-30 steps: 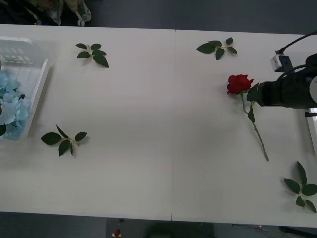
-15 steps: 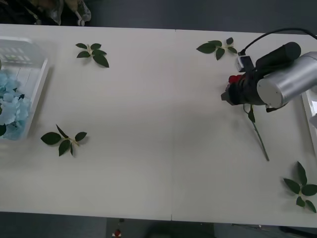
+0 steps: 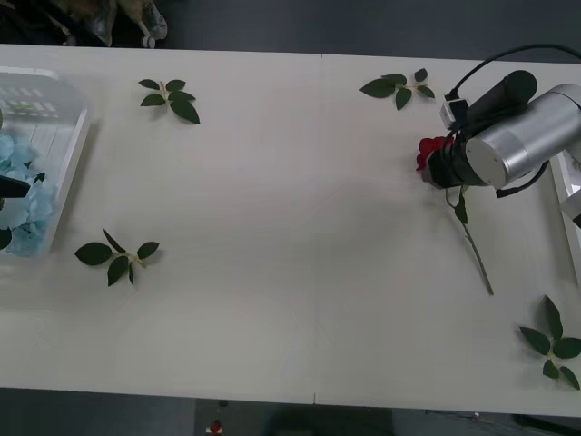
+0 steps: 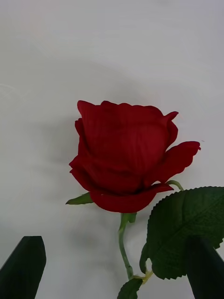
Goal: Put the red flowers into the right box and the blue flowers into the left box
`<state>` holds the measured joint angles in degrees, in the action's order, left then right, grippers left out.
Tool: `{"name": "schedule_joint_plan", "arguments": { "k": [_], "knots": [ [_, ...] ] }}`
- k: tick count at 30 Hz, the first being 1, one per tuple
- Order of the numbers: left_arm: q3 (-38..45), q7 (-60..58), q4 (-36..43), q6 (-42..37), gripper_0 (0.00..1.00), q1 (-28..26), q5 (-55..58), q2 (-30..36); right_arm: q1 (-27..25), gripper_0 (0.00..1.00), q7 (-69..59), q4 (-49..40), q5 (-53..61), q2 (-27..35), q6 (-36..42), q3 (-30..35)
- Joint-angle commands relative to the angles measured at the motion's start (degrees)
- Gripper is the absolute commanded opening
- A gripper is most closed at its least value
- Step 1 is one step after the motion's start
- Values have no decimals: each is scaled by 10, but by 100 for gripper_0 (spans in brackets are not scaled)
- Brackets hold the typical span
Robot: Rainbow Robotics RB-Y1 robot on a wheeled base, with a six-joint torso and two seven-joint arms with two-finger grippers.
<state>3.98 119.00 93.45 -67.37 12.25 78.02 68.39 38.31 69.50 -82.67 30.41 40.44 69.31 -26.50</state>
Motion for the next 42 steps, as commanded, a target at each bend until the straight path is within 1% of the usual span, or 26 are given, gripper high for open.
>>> {"name": "schedule_joint_plan", "arguments": {
  "k": [1, 5, 9, 12, 15, 17, 18, 20, 24, 29, 32, 35, 36, 37, 38, 39, 40, 42],
  "knots": [
    [-8, 21, -38, 36, 100, 70, -36, -97, 10, 86, -28, 0, -9, -2, 0, 1],
    [-13, 21, -107, 40, 100, 143, -79, -181, 10, 86, -22, 21, -5, -2, -16, 1],
    [-13, 21, -157, 45, 100, 199, -115, -232, 11, 86, -20, 39, -6, -5, -26, -4],
    [-11, 21, -193, 47, 100, 244, -146, -273, 19, 86, -24, 56, -18, -5, -41, -34],
    [-11, 21, -207, 54, 100, 269, -173, -295, 28, 87, -29, 74, -19, -6, -59, -55],
    [-6, 21, -207, 53, 100, 287, -211, -323, 36, 87, -29, 92, -19, -14, -65, -60],
    [-2, 21, -206, 51, 100, 289, -219, -329, 39, 87, -29, 95, -19, -18, -65, -60],
    [11, 21, -188, 51, 100, 288, -259, -365, 48, 86, -26, 117, -20, -29, -66, -60],
    [14, 19, -153, 50, 100, 284, -345, -411, 68, 86, -23, 154, -20, -48, -67, -60],
    [21, 9, -110, 14, 100, 280, -413, -459, 94, 86, -23, 200, -21, -67, -80, -80],
    [16, 2, -63, 4, 100, 256, -432, -483, 106, 86, -28, 218, -22, -73, -90, -95],
    [-13, -3, -7, 18, 100, 218, -429, -492, 114, 86, -25, 234, -24, -82, -90, -95],
    [-27, -4, 23, 28, 100, 194, -417, -494, 117, 80, -24, 240, -26, -85, -91, -95],
    [-32, -4, 34, 32, 100, 185, -411, -494, 118, 77, -24, 240, -26, -85, -91, -95],
    [-42, -5, 55, 42, 100, 166, -394, -494, 120, 68, -23, 242, -26, -86, -91, -95],
    [-49, -4, 70, 48, 100, 153, -381, -494, 120, 62, -23, 242, -26, -85, -91, -95],
    [-56, -4, 88, 52, 100, 137, -363, -492, 120, 52, -22, 242, -26, -85, -91, -95],
    [-69, -3, 118, 58, 100, 113, -328, -483, 120, 38, -22, 242, -26, -86, -91, -95]
  ]
}}
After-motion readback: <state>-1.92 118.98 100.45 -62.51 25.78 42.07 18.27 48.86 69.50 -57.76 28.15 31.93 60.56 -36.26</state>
